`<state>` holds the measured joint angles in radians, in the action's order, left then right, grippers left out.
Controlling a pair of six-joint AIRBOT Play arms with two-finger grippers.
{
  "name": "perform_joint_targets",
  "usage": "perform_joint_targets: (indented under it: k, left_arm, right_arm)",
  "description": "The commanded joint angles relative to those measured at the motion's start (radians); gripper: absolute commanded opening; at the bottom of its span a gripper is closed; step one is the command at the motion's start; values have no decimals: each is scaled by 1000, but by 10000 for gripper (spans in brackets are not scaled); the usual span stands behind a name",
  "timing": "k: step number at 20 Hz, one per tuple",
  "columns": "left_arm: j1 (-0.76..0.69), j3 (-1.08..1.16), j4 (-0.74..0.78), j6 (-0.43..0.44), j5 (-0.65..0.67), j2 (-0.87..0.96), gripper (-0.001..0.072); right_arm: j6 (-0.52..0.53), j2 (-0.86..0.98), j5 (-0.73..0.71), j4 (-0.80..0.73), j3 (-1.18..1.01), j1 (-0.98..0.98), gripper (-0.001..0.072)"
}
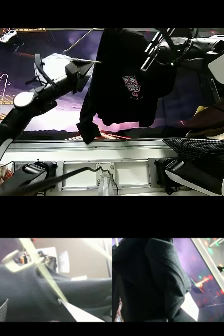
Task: Fold the clothes and pants, and hang the long-sleeved shirts on hangers.
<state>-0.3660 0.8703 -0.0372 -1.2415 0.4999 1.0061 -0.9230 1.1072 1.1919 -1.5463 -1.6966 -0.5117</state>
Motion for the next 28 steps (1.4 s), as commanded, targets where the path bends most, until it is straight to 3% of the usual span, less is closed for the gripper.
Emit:
perform_joint_targets:
  k: [1,5,17,19,21,23,28]
  left_arm:
    - [-1,70,-8,30,72,69,688]
    - [-2,72,11,30,175,99,688]
    - [-2,72,23,55,283,97,684]
    - [-2,72,70,53,282,97,582]
    - [1,72,115,53,278,101,579]
    - [2,72,147,53,270,113,529]
    - [2,72,164,49,268,183,519]
  right_arm:
    - [0,1,0,-44,0,-44,18]
    - [0,1,-3,-61,0,-50,18]
    - [0,21,-13,-115,0,-50,18]
    - [0,21,-30,-113,0,-50,18]
    - [0,21,-35,-109,0,-50,19]
    - [0,21,-35,-103,0,-50,19]
    - [1,17,-37,-104,-1,-96,19]
